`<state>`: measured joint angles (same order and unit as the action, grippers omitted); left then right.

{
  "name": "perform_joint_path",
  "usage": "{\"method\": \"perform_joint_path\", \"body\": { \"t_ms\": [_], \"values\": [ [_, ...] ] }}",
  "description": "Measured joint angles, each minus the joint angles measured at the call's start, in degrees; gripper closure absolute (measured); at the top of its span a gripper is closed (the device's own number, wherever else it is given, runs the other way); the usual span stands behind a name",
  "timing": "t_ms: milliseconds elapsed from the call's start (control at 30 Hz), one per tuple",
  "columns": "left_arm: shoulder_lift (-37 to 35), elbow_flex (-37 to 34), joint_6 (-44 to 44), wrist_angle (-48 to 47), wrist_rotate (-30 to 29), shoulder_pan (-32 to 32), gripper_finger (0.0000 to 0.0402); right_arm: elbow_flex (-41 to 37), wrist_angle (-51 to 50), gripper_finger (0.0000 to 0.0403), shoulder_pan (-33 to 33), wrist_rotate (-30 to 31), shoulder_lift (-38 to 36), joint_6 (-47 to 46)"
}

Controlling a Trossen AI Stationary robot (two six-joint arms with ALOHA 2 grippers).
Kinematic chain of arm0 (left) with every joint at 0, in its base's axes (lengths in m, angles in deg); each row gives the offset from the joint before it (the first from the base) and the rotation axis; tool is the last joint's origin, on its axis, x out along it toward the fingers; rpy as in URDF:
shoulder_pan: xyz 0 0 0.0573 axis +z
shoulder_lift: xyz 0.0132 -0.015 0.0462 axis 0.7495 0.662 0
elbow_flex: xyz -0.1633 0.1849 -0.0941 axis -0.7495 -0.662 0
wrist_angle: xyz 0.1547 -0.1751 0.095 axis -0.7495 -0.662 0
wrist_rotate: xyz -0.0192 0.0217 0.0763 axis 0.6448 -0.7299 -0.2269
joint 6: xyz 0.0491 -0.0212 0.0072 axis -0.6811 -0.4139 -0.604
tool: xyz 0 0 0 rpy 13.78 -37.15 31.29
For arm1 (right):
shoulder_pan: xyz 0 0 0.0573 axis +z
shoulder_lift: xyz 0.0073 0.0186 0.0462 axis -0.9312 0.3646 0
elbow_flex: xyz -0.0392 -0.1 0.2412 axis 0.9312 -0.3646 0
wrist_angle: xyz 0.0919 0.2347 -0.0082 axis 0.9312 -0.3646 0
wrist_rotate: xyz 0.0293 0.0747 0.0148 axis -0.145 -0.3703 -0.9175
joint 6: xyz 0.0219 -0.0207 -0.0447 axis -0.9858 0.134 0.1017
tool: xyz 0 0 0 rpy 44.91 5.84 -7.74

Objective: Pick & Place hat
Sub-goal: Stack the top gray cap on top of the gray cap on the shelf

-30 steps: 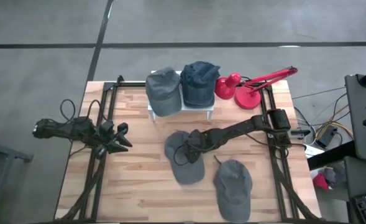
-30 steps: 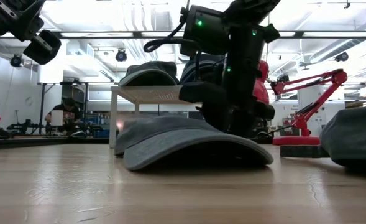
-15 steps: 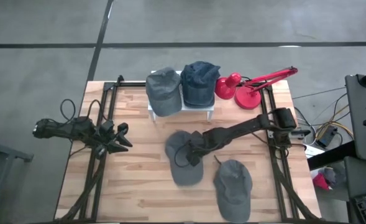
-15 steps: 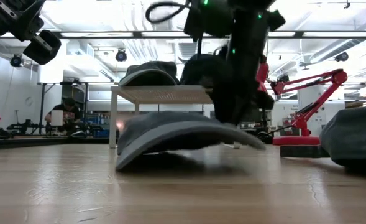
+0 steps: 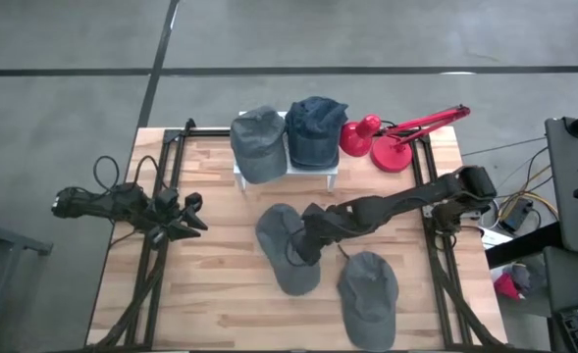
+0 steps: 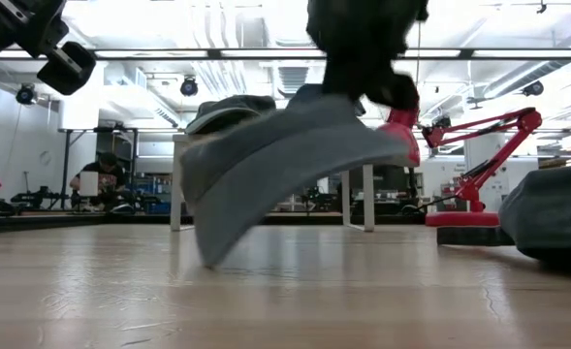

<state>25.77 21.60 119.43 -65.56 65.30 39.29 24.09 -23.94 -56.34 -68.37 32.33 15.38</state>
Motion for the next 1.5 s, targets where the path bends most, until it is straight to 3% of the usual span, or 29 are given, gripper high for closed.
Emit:
{"method": "perform_joint_path", "body": {
  "t_ms": [400, 833, 1200, 1500],
  "values": [
    [0.1, 0.0, -0.4, -0.5, -0.1, 0.0, 0.0278, 0.1, 15.6, 0.0394, 1.2, 0.3, -8.6, 3.3],
    [0.3, 0.0, -0.5, -2.5, -0.7, 0.0, 0.0278, 0.3, 40.8, 0.0394, -3.3, 0.7, -9.8, 10.5],
    [0.3, 0.0, -0.5, -3.0, -0.9, 0.0, 0.0278, 11.6, 37.5, 0.0394, -14.5, 0.8, -9.0, 22.5],
    [0.5, 0.0, -0.8, -3.0, -0.9, 0.0, 0.0278, 20.3, 36.2, 0.0394, -21.6, -2.8, -3.4, 22.6]
  ]
}}
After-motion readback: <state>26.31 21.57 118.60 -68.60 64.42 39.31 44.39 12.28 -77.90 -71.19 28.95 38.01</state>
